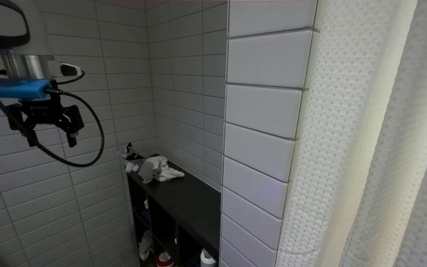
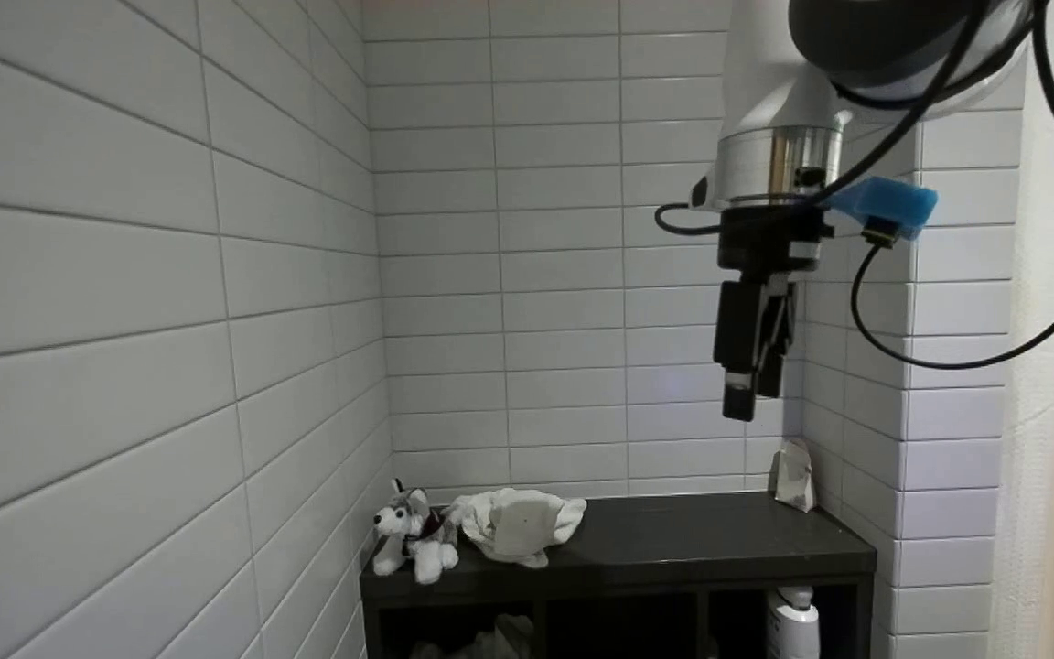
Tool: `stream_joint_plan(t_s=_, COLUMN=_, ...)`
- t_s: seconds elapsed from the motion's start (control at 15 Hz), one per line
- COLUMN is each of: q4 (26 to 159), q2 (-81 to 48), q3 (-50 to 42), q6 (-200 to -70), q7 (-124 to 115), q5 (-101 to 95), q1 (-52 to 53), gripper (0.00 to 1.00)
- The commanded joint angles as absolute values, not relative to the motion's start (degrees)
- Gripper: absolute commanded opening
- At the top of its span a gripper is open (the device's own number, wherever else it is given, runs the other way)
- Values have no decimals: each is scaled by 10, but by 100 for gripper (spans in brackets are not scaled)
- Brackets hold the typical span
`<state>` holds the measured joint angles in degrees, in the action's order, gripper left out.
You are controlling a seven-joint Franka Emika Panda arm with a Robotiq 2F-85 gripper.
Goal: Move the white towel to the right.
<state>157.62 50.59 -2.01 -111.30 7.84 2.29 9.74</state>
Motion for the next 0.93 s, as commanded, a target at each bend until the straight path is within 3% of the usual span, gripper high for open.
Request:
stream_joint_plan(t_s=0.0, q4=1582, q2=491, q3=7, q6=-1221, q7=19, q5=71, q1=83, gripper=100)
stream_joint_plan(t_s=0.4, q4=1557, q2=436, q3=-9, q6=-1389, q7=-4, q5=81, q1=58, gripper=100)
stream_joint_plan(t_s=0.87, q4=1479, q2=334, q3=1, q6=-1445, q7=-20, q5=69, q1=32, gripper=100)
